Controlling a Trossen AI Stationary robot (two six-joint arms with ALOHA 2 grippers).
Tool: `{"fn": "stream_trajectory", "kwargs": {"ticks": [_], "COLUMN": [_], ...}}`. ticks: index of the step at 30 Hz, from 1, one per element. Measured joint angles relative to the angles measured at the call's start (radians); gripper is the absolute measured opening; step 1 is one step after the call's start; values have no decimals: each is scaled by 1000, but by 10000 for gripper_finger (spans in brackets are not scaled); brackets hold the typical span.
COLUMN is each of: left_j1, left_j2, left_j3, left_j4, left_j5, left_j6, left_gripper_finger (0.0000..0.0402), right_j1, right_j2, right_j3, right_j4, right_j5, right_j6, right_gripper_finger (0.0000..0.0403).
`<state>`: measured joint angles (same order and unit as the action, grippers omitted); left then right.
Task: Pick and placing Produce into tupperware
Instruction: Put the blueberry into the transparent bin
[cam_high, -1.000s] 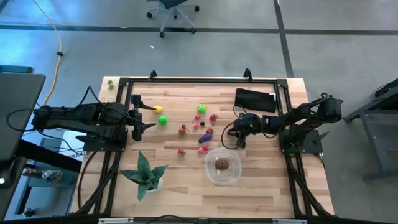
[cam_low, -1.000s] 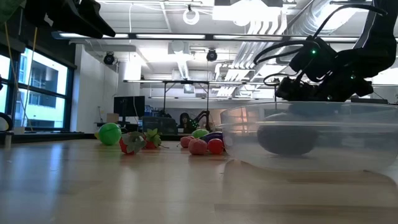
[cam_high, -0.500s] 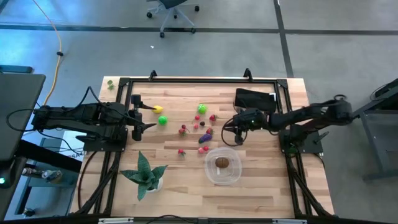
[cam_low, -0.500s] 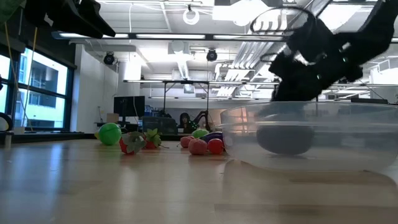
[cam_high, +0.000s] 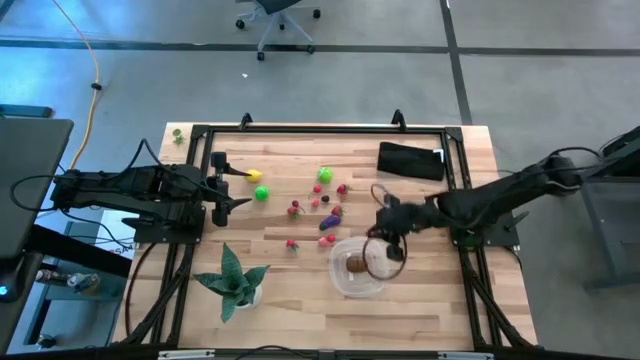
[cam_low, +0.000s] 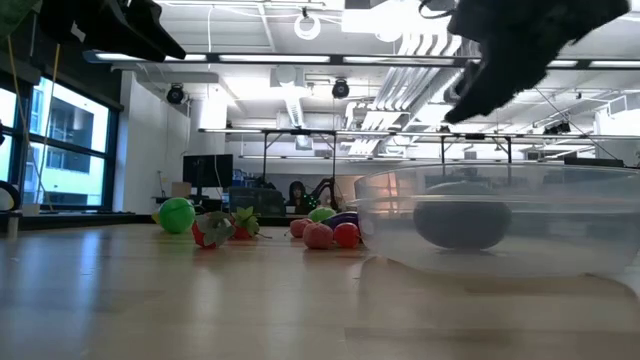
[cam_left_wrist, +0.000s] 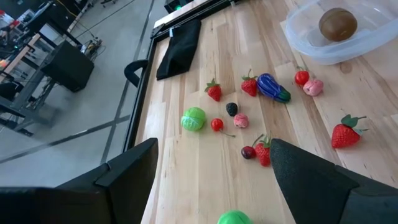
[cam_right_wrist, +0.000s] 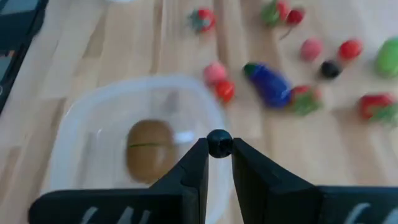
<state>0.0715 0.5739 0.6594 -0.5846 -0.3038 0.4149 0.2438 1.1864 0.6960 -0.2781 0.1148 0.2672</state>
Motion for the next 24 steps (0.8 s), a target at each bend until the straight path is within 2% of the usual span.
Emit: {"fn": "stream_trajectory", "kwargs": {"ticks": [6,15,24], "left_j1": [0,0,0], "left_j2": [0,0,0], "left_j3": [0,0,0], "left_j4": [0,0,0], "left_j5": [0,0,0], "left_j6": [0,0,0], "left_gripper_finger": [299,299,299], "right_j1": [108,138,137], "right_j2": [101,294,364], "right_j3": [1,1,57], "right_j4": [-2,65,57], "right_j5": [87,31,-5], "right_j6": [125,189,148], "right_gripper_finger": [46,46,46]}}
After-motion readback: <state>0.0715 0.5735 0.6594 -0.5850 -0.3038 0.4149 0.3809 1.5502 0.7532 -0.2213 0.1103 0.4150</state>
